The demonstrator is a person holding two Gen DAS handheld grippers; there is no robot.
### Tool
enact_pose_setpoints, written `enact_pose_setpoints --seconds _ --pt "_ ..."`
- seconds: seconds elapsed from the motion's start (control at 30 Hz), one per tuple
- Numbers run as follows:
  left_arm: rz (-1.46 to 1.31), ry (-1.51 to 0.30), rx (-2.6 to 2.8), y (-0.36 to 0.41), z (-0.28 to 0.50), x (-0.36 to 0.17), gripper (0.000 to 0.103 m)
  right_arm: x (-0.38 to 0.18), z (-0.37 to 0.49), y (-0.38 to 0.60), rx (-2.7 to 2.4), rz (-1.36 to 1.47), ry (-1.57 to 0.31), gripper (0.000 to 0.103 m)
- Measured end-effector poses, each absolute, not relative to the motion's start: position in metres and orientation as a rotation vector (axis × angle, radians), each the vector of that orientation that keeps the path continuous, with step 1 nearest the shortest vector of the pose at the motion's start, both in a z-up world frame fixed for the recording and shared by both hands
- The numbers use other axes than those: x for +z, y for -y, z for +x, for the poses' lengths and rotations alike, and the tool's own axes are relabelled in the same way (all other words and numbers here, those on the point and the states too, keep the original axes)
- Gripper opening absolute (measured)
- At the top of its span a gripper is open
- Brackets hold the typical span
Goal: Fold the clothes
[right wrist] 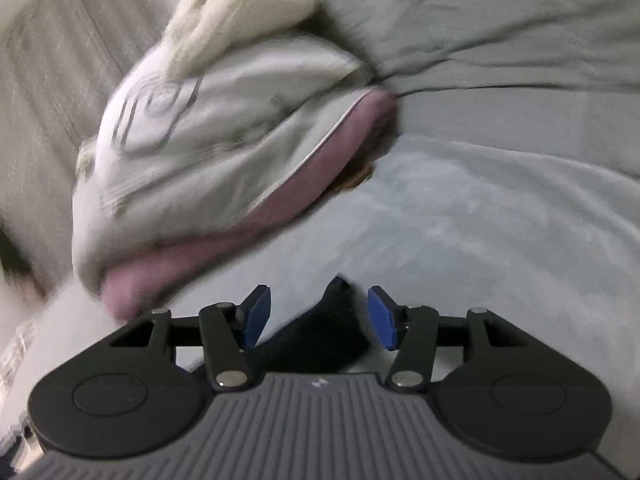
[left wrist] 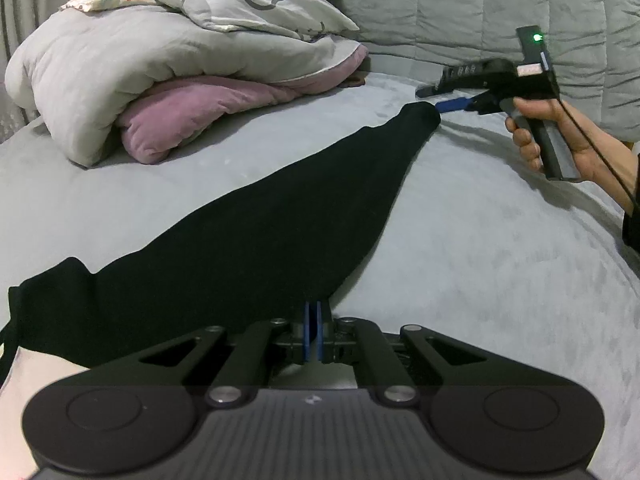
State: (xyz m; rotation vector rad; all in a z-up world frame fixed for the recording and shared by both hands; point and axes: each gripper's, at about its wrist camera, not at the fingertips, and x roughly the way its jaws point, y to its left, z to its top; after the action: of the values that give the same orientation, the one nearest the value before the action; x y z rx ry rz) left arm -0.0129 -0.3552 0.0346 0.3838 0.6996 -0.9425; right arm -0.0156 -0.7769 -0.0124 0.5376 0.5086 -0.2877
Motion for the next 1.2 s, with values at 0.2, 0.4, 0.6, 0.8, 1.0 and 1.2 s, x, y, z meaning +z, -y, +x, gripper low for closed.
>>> enact_pose_setpoints --seconds 0.2,0.4,0.6,0.8,1.0,1.2 --pt "0.274 -0.714 -0.964 0.343 -0.004 0.046 0.002 0.011 -0.034 0.786 -0.242 0.512 -0.481 0.004" --pt "0.241 -0.782 -1.001 0.342 0.003 0.04 0.003 0.041 -0.036 0.799 -0.24 0.571 -0.556 0.004" --pt "0.238 -0.81 -1.046 0.34 -0.001 0.041 0.003 0.0 -0.039 0.808 -0.405 0.509 -0.67 0.01" --pt "0.147 -0.795 -1.003 0.329 0.008 0.051 0.019 -0.005 -0.055 0.793 -0.248 0.639 -0.522 0.025" --pt "0.137 -0.835 -0.817 0.322 0.016 0.038 0.029 -0.036 -0.028 0.74 -0.193 0.515 -0.663 0.035" --pt "-0.137 -0.839 -0.662 0.218 0.026 0.058 0.073 0.001 -0.02 0.692 -0.267 0.39 -0.688 0.04"
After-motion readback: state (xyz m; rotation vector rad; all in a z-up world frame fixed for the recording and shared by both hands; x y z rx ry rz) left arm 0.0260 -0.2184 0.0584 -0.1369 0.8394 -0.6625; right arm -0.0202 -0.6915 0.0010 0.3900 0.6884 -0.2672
